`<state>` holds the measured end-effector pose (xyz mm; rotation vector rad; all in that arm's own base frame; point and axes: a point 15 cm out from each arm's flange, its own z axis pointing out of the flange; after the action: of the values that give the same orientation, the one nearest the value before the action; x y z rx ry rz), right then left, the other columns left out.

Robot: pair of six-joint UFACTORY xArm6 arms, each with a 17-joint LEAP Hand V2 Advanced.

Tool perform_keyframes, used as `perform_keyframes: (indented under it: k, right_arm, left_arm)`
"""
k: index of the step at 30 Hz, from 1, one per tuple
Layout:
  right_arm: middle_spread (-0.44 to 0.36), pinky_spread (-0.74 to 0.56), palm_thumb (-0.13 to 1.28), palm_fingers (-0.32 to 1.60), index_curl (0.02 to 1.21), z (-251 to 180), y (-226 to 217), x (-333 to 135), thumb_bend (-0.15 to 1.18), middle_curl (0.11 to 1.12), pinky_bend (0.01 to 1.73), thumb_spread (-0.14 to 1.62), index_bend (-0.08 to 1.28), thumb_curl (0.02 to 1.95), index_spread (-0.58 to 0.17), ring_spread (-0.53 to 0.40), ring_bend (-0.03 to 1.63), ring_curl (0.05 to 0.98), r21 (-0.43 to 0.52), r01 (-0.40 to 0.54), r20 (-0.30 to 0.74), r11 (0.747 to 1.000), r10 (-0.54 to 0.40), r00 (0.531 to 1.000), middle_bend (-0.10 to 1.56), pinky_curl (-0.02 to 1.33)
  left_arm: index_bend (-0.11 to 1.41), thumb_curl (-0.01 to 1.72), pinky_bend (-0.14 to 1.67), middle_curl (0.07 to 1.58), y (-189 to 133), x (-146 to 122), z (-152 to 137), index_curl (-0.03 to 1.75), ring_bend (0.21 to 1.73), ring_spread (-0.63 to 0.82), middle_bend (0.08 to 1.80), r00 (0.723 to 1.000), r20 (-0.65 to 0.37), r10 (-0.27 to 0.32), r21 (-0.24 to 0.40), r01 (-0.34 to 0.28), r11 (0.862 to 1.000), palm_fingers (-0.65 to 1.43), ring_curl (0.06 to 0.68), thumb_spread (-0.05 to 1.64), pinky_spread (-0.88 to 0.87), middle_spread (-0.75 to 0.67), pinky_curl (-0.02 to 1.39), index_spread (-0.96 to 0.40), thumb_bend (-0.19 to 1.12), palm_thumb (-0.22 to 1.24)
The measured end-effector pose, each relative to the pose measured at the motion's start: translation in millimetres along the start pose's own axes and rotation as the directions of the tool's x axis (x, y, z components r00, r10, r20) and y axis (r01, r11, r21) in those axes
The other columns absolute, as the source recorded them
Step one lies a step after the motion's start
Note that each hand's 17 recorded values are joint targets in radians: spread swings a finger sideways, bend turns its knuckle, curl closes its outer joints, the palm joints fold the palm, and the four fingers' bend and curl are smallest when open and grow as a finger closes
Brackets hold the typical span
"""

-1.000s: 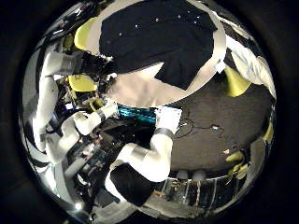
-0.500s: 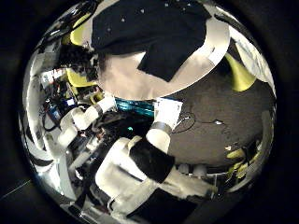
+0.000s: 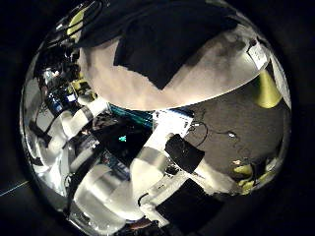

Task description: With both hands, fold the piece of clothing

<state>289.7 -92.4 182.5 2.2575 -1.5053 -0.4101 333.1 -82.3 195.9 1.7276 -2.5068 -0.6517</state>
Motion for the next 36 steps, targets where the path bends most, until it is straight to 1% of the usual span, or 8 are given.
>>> perform_keyframes:
  k: [5, 11, 16, 18, 23, 24, 28, 36]
  right_arm:
    - [-0.061, 0.12, 0.56, 0.17, 0.28, -5, -26, -5, -0.02, 0.38, 0.6, 1.03, 0.15, 0.33, -0.307, -0.056, 0.67, 0.265, 0.059, -0.001, -0.05, 0.998, 0.004, 0.999, 0.31, 0.22]
    - [-0.081, 0.05, 0.59, 0.25, 0.27, 12, -39, -20, -0.02, 0.4, 0.59, 1.0, 0.15, 0.34, -0.292, -0.12, 0.74, 0.288, 0.011, 0.021, -0.072, 1.0, -0.02, 0.997, 0.35, 0.21]
    - [-0.141, -0.14, 0.66, 0.44, 0.24, 17, -50, -16, -0.01, 0.43, 0.73, 0.98, 0.11, 0.36, -0.274, -0.232, 0.89, 0.335, 0.008, 0.018, -0.117, 1.0, -0.017, 0.993, 0.44, 0.23]
    - [-0.192, -0.29, 0.72, 0.71, 0.21, 13, -58, -15, 0.0, 0.47, 0.89, 0.98, 0.11, 0.38, -0.302, -0.286, 1.02, 0.373, 0.04, 0.021, -0.131, 0.999, -0.015, 0.991, 0.53, 0.27]
    - [-0.271, -0.37, 0.84, 1.07, 0.3, -3, -68, -10, 0.0, 0.6, 1.07, 0.97, 0.32, 0.41, -0.408, -0.305, 1.12, 0.457, 0.121, 0.016, -0.156, 0.993, 0.003, 0.988, 0.72, 0.37]
    - [-0.279, -0.35, 0.86, 1.18, 0.38, -11, -70, -9, -0.01, 0.64, 1.1, 0.97, 0.49, 0.42, -0.428, -0.303, 1.13, 0.484, 0.152, 0.013, -0.166, 0.988, 0.012, 0.986, 0.8, 0.41]
    - [-0.264, -0.32, 0.92, 1.17, 0.52, -25, -68, -6, 0.0, 0.74, 1.19, 1.04, 0.77, 0.44, -0.429, -0.294, 1.21, 0.545, 0.224, 0.01, -0.18, 0.975, 0.031, 0.983, 0.96, 0.48]
    - [-0.242, -0.26, 0.96, 1.03, 0.7, -51, -22, 6, 0.01, 0.86, 1.32, 1.21, 0.99, 0.47, -0.383, -0.278, 1.33, 0.652, 0.256, -0.053, -0.164, 0.965, 0.097, 0.982, 1.14, 0.62]
  left_arm:
    - [0.2, 0.54, 0.95, 1.01, 0, -3, 0, 1.3, 1.25, -0.5, 0.89, 1.0, -0.002, -0.003, -0.003, 0.003, 1.0, 1.0, 0.508, 1.13, -0.71, -0.61, 0.73, -0.72, -0.01, 0.79]
    - [0.19, 0.55, 0.95, 1.02, -1, -3, -4, 1.34, 1.25, -0.5, 0.88, 1.0, -0.004, -0.005, -0.002, 0.005, 1.0, 1.0, 0.508, 1.13, -0.71, -0.62, 0.73, -0.72, -0.01, 0.79]
    - [0.18, 0.55, 0.95, 1.03, -1, -5, -8, 1.37, 1.25, -0.5, 0.87, 1.0, -0.005, 0.0, -0.006, 0.0, 1.0, 1.0, 0.509, 1.13, -0.71, -0.63, 0.73, -0.72, -0.01, 0.79]
    - [0.18, 0.55, 0.94, 1.04, -1, -7, -8, 1.38, 1.25, -0.5, 0.87, 1.0, -0.007, -0.003, -0.008, 0.003, 1.0, 1.0, 0.51, 1.13, -0.71, -0.63, 0.73, -0.72, -0.01, 0.79]
    - [0.18, 0.55, 0.94, 1.04, 0, -13, -7, 1.4, 1.25, -0.5, 0.87, 1.0, -0.015, -0.003, -0.011, 0.003, 1.0, 1.0, 0.51, 1.13, -0.71, -0.64, 0.73, -0.71, -0.01, 0.79]
    - [0.18, 0.55, 0.94, 1.04, 0, -14, -7, 1.4, 1.25, -0.5, 0.87, 1.0, -0.018, -0.003, -0.013, 0.003, 1.0, 1.0, 0.511, 1.13, -0.72, -0.64, 0.73, -0.71, -0.01, 0.79]
    - [0.18, 0.55, 0.94, 1.05, 1, -18, -9, 1.42, 1.25, -0.5, 0.86, 1.0, -0.023, 0.003, -0.014, -0.003, 1.0, 1.0, 0.511, 1.13, -0.72, -0.64, 0.73, -0.7, -0.01, 0.79]
    - [0.18, 0.55, 0.94, 1.05, 13, -19, -14, 1.43, 1.25, -0.51, 0.86, 0.998, -0.051, 0.048, -0.025, -0.05, 0.998, 1.0, 0.512, 1.13, -0.72, -0.65, 0.73, -0.68, -0.02, 0.78]
